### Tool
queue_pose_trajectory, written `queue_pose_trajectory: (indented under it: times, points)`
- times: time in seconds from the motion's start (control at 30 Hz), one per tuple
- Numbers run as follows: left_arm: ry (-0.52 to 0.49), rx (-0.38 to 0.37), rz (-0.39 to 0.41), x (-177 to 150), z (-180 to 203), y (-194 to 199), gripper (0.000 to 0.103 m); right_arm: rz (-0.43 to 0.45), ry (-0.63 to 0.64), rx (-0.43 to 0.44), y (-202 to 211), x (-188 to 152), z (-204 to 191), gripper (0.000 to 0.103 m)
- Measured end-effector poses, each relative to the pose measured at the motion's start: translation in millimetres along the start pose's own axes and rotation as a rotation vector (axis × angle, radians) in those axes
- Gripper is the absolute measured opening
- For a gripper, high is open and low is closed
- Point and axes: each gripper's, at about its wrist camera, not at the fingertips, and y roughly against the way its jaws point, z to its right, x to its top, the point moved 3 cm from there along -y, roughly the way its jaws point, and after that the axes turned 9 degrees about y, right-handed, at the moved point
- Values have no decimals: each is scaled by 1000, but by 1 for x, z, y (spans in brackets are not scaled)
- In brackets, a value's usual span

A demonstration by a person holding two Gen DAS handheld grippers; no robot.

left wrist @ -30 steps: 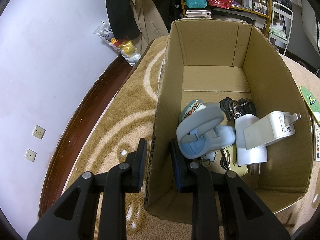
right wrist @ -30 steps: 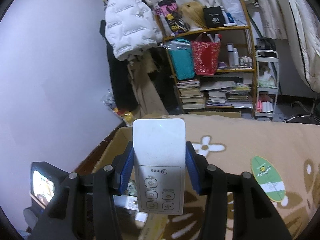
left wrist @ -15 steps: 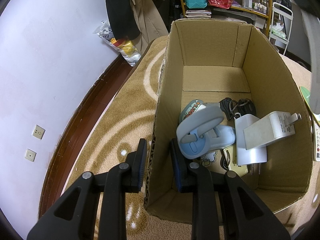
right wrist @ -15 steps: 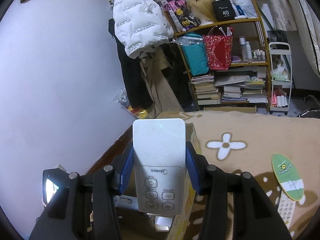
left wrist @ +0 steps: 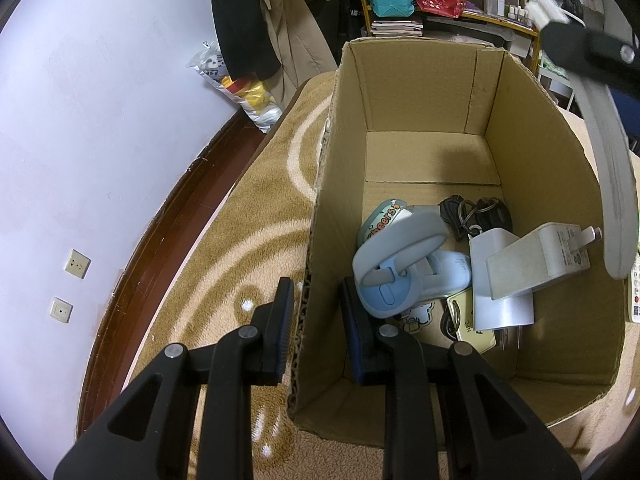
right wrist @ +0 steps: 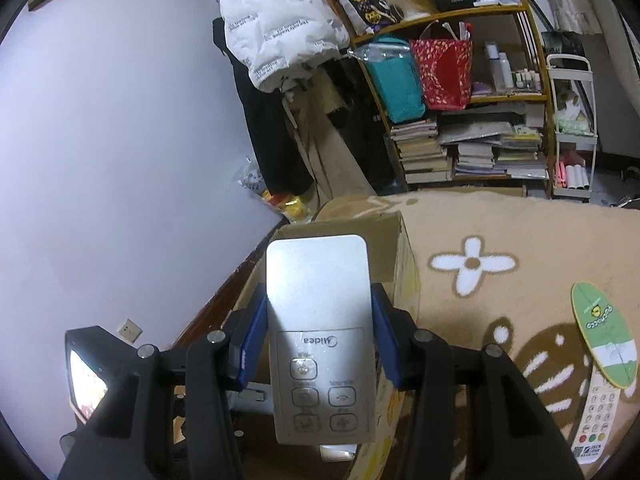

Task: Organize rigid objects
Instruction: 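Lift the Midea remote with the right gripper and drop it into the box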

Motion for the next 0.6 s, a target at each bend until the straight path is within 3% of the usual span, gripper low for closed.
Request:
queue_pose_trajectory:
  times: [0.5, 0.53, 0.6]
  points:
    - [0, 0, 0, 1, 0, 1, 23, -56, -18, 14, -12, -11, 1, 54]
    - [0, -2, 0, 1, 0, 1, 24, -52, -13, 11, -11, -10, 0, 55]
    - [4, -3, -2, 2, 0, 0, 23, -44, -5, -7, -8, -9, -1, 68]
